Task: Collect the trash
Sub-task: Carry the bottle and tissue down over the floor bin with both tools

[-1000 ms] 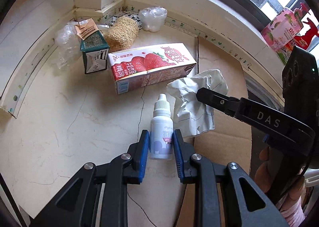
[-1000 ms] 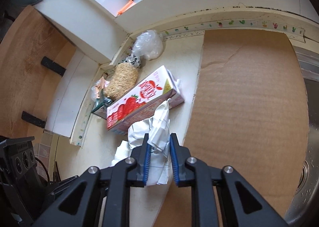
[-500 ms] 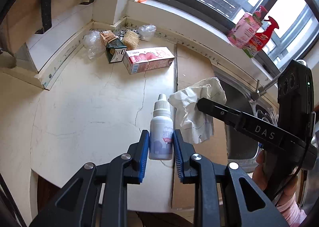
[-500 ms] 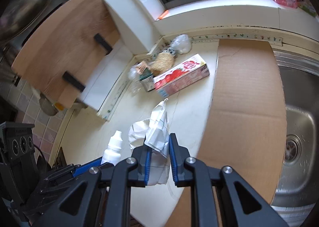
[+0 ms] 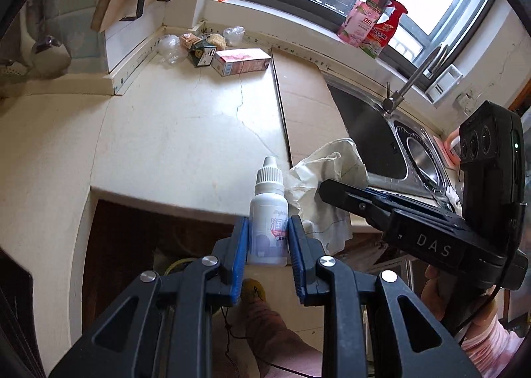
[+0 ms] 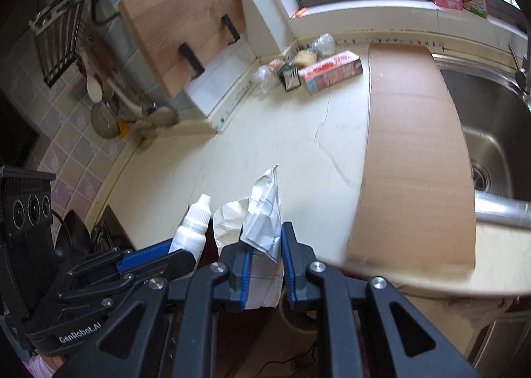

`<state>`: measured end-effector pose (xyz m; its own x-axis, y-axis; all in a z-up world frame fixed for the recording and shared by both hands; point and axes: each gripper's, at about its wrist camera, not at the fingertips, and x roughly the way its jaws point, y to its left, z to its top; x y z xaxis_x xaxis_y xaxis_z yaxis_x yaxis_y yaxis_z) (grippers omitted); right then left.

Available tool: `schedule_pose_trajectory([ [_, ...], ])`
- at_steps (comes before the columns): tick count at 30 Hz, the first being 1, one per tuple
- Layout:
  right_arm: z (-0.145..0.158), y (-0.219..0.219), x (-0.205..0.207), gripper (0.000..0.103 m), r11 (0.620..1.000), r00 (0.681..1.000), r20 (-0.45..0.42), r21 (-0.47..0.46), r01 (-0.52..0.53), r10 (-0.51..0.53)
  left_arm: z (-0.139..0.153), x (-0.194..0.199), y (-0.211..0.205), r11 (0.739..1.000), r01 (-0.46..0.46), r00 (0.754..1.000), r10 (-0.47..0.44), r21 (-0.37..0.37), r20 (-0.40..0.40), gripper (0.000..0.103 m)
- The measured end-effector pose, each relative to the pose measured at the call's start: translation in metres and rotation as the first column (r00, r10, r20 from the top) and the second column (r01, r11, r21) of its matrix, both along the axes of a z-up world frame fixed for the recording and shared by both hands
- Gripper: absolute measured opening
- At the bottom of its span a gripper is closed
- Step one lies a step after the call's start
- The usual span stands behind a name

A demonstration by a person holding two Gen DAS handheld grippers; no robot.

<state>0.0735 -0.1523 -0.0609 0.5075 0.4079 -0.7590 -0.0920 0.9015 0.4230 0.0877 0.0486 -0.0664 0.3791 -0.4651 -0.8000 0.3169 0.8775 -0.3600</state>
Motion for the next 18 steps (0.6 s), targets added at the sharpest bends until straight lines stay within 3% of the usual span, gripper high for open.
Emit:
schedule_pose_trajectory([
  [10, -0.062, 0.038, -0.063, 0.017, 0.999, 0.982, -0.182, -0.024, -0.047, 0.042, -0.067, -0.065, 0.040, 1.000, 0.007, 0.990, -0.003, 0.030, -0.142, 0.022],
  [18, -0.142, 0.055, -0.078, 0.017, 0.994, 0.962, -0.273, -0.089, -0.058, 0.032, -0.169, -0.083, 0.063, 0.995, -0.050, 0.957, 0.072, 0.085, -0.281, 0.022],
])
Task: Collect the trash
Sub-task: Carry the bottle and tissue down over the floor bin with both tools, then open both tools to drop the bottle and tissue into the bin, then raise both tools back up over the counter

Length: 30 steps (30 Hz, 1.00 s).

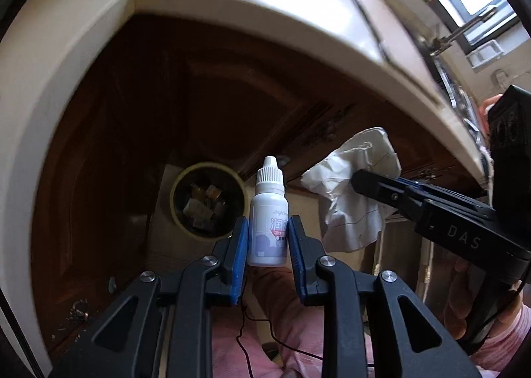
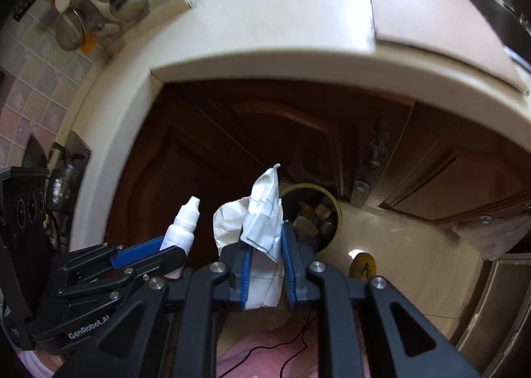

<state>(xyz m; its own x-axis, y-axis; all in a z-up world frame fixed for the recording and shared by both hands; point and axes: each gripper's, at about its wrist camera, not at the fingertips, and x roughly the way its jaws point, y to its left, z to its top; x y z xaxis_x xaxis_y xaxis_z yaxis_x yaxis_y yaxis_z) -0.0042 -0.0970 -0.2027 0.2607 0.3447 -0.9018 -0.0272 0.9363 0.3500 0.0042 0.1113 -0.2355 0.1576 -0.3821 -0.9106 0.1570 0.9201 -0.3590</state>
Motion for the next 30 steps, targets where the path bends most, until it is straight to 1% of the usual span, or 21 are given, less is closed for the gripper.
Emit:
schedule_pose_trajectory([
  [2, -0.026, 0.003, 0.000, 0.017, 1.000, 1.000, -0.025, -0.018, -0.003, 0.002, -0.031, 0.000, 0.004, 1.000, -0.024, 0.999, 0.024, 0.013, -0.031, 0.022],
  [7, -0.097, 0.010, 0.006, 0.017, 0.999, 0.997, -0.079, -0.030, -0.019, 0.016, -0.096, 0.005, 0.010, 0.997, -0.071, 0.994, 0.073, 0.022, -0.084, 0.022],
  [9, -0.122, 0.014, 0.009, 0.017, 0.999, 0.995, -0.092, -0.042, -0.034, 0.030, -0.121, 0.009, 0.010, 0.996, -0.083, 0.992, 0.086, 0.032, -0.092, 0.022],
  [11, -0.151, 0.018, 0.014, 0.017, 0.998, 0.993, -0.113, -0.039, -0.050, 0.045, -0.150, 0.015, 0.009, 0.994, -0.092, 0.990, 0.097, 0.051, -0.106, 0.022],
  [14, -0.192, 0.025, 0.022, 0.018, 0.997, 0.988, -0.142, -0.035, -0.064, 0.059, -0.188, 0.024, 0.007, 0.992, -0.112, 0.986, 0.119, 0.059, -0.121, 0.023],
  [15, -0.206, 0.026, 0.026, 0.018, 0.997, 0.987, -0.148, -0.033, -0.067, 0.061, -0.196, 0.029, 0.001, 0.991, -0.118, 0.985, 0.126, 0.069, -0.120, 0.023],
  [16, -0.215, 0.029, 0.029, 0.021, 0.997, 0.987, -0.149, -0.032, -0.068, 0.063, -0.207, 0.032, 0.000, 0.989, -0.122, 0.984, 0.131, 0.082, -0.117, 0.023],
  [17, -0.228, 0.030, 0.033, 0.022, 0.997, 0.987, -0.149, -0.030, -0.070, 0.065, -0.218, 0.036, 0.000, 0.988, -0.123, 0.984, 0.134, 0.097, -0.116, 0.023],
  [18, -0.238, 0.031, 0.036, 0.022, 0.997, 0.986, -0.149, -0.026, -0.073, 0.068, -0.227, 0.040, 0.000, 0.987, -0.124, 0.983, 0.136, 0.107, -0.120, 0.027],
  [19, -0.249, 0.031, 0.039, 0.025, 0.997, 0.986, -0.151, -0.027, -0.073, 0.068, -0.238, 0.043, 0.000, 0.985, -0.127, 0.982, 0.141, 0.114, -0.125, 0.032],
  [20, -0.260, 0.031, 0.043, 0.030, 0.997, 0.985, -0.159, -0.023, -0.076, 0.071, -0.247, 0.045, 0.001, 0.984, -0.133, 0.981, 0.148, 0.121, -0.127, 0.047],
  [21, -0.270, 0.032, 0.045, 0.030, 0.997, 0.983, -0.170, -0.018, -0.079, 0.075, -0.255, 0.047, 0.002, 0.980, -0.144, 0.979, 0.161, 0.138, -0.123, 0.057],
  [22, -0.279, 0.031, 0.047, 0.031, 0.997, 0.982, -0.177, -0.026, -0.078, 0.072, -0.263, 0.050, 0.004, 0.976, -0.156, 0.978, 0.174, 0.151, -0.116, 0.062],
  [23, -0.287, 0.030, 0.049, 0.033, 0.996, 0.982, -0.178, -0.039, -0.077, 0.069, -0.269, 0.051, 0.005, 0.975, -0.163, 0.977, 0.181, 0.152, -0.113, 0.069],
  [24, -0.292, 0.029, 0.050, 0.034, 0.996, 0.981, -0.178, -0.045, -0.080, 0.070, -0.275, 0.053, 0.007, 0.973, -0.173, 0.975, 0.191, 0.154, -0.113, 0.072],
  [27, -0.309, 0.026, 0.053, 0.035, 0.994, 0.979, -0.192, -0.068, -0.089, 0.075, -0.291, 0.055, 0.009, 0.967, -0.182, 0.971, 0.205, 0.177, -0.122, 0.073],
  [30, -0.318, 0.024, 0.053, 0.035, 0.992, 0.976, -0.202, -0.084, -0.096, 0.078, -0.302, 0.055, 0.007, 0.961, -0.185, 0.967, 0.215, 0.204, -0.136, 0.073],
])
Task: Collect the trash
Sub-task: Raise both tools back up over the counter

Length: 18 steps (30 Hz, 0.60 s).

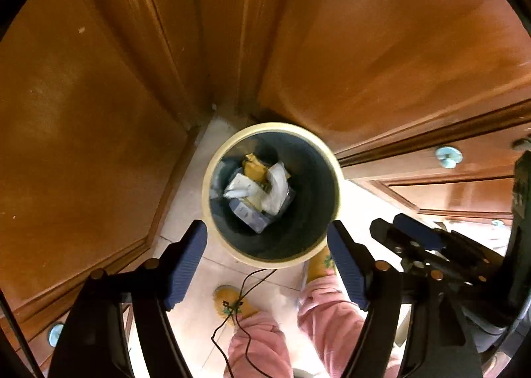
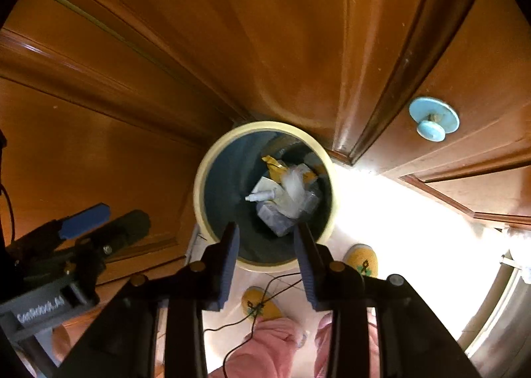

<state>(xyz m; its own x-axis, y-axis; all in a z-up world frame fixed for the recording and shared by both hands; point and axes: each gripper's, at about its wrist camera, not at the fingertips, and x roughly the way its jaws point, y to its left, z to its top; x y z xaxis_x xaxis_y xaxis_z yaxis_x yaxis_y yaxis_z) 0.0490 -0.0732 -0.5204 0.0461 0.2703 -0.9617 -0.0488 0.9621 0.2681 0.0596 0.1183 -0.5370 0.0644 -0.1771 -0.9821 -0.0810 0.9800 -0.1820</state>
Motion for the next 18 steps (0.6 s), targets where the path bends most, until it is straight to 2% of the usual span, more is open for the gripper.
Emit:
schedule_pose_trajectory([
  [5, -0.004, -0.003, 0.002, 0.035, 1.000, 1.000, -0.007, -0.008, 0.005, -0.005, -0.002, 0.000, 0.000, 1.000, 0.002, 1.000, -0.002, 0.004, -0.004, 0.073],
  [12, 0.011, -0.006, 0.003, 0.035, 1.000, 1.000, -0.003, -0.014, 0.011, -0.011, 0.009, 0.006, -0.009, 0.999, 0.042, 0.999, -0.042, 0.028, 0.006, 0.074],
  [18, 0.040, -0.009, 0.000, 0.035, 1.000, 1.000, -0.001, -0.008, 0.023, -0.023, 0.049, 0.004, -0.016, 0.997, 0.063, 0.998, -0.064, 0.035, 0.014, 0.074],
])
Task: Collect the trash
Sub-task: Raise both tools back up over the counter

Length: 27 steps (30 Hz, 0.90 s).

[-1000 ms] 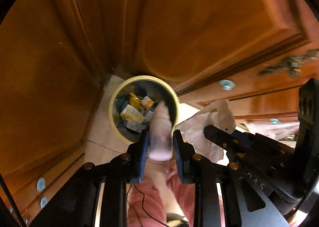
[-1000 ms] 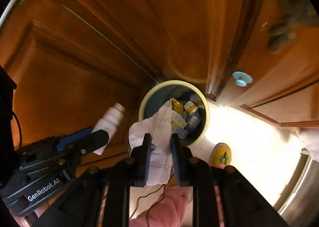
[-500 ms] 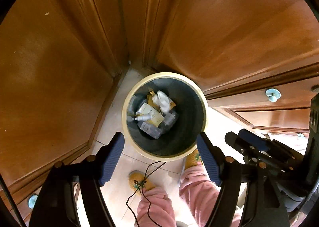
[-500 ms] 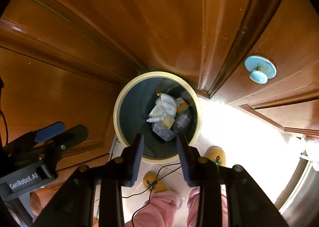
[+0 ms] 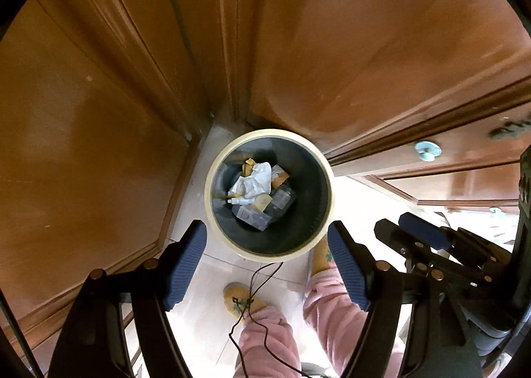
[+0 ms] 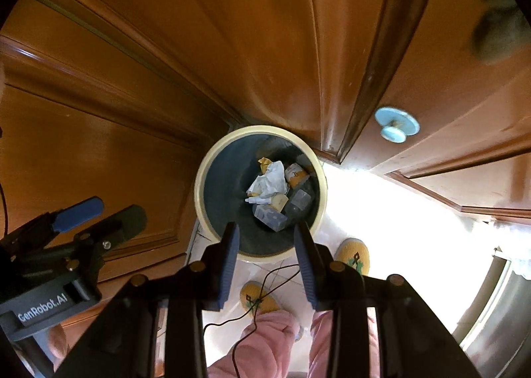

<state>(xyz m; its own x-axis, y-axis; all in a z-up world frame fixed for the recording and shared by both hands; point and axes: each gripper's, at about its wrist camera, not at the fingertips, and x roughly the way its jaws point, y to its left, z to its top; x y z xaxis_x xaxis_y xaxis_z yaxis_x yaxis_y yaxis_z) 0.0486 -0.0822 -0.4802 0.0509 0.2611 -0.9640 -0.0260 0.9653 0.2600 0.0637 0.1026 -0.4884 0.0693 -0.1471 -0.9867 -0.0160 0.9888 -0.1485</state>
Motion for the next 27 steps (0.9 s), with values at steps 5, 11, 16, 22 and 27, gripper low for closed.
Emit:
schedule_pose_trajectory([
  [5, 0.045, -0.002, -0.003, 0.035, 1.000, 1.000, 0.023, 0.009, 0.001, -0.002, 0.046, -0.003, -0.001, 1.000, 0.009, 1.000, -0.009, -0.001, 0.025, 0.074],
  [11, 0.103, -0.003, -0.008, 0.035, 1.000, 0.998, 0.062, 0.014, 0.009, -0.010, 0.114, -0.006, 0.000, 1.000, 0.027, 0.996, -0.027, -0.004, 0.080, 0.074],
  [16, 0.150, -0.005, -0.011, 0.035, 1.000, 0.995, 0.101, 0.019, 0.013, -0.015, 0.174, -0.010, 0.001, 0.998, 0.055, 0.989, -0.055, 0.000, 0.137, 0.076],
  [22, 0.215, -0.011, -0.019, 0.035, 0.999, 0.985, 0.167, 0.029, 0.031, -0.035, 0.248, -0.020, -0.004, 0.994, 0.110, 0.968, -0.110, 0.016, 0.225, 0.077],
  [27, 0.264, -0.010, -0.024, 0.035, 0.999, 0.971, 0.234, 0.035, 0.033, -0.040, 0.299, -0.031, -0.007, 0.988, 0.146, 0.943, -0.151, 0.039, 0.296, 0.080],
])
